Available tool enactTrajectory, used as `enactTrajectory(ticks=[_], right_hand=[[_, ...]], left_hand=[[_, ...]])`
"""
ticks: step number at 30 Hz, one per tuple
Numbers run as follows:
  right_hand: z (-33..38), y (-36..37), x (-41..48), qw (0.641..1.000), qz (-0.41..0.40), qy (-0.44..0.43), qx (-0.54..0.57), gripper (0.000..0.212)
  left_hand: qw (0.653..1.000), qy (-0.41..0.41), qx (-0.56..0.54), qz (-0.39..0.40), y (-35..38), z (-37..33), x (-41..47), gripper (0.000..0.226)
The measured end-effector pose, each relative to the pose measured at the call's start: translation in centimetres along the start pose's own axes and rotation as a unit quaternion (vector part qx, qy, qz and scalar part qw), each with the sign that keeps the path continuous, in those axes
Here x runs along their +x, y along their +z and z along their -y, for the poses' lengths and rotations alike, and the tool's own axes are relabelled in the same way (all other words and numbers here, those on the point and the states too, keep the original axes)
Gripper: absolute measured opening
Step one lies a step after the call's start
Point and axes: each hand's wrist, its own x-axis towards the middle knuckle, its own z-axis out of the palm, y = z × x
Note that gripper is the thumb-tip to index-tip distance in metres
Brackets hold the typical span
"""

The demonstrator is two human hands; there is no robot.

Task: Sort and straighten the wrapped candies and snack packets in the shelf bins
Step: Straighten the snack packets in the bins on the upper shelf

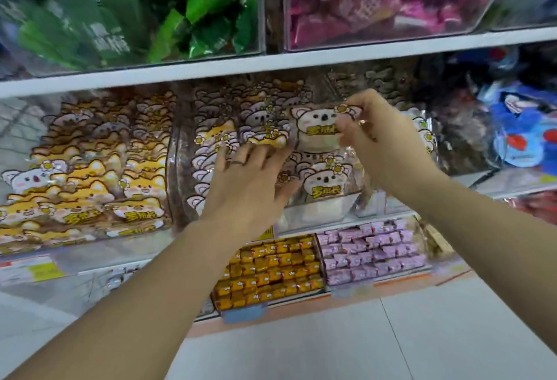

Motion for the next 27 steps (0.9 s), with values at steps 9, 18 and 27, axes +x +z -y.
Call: enactTrajectory(ticks=[9,18,27], right_hand=[[0.6,1.5,1.4,0.991,0.085,-0.039,-0.091,0.025],[-1.6,3.8,0.0,0.88,0.125,-0.12,-0.442,0.032],[-3.5,1.9,-1.0,0.976,0.041,-0.091,-0.196,0.035]], left_hand=[[0.997,0.012,0.006,-0.074,0.6,1.3,-1.7,0.055],[0.998,0.01,-0.026,-0.051,0.5,1.7,-1.8,0.061],[0.997,0.073,-0.031,0.01,-0.7,-1.1,0.1,0.069]])
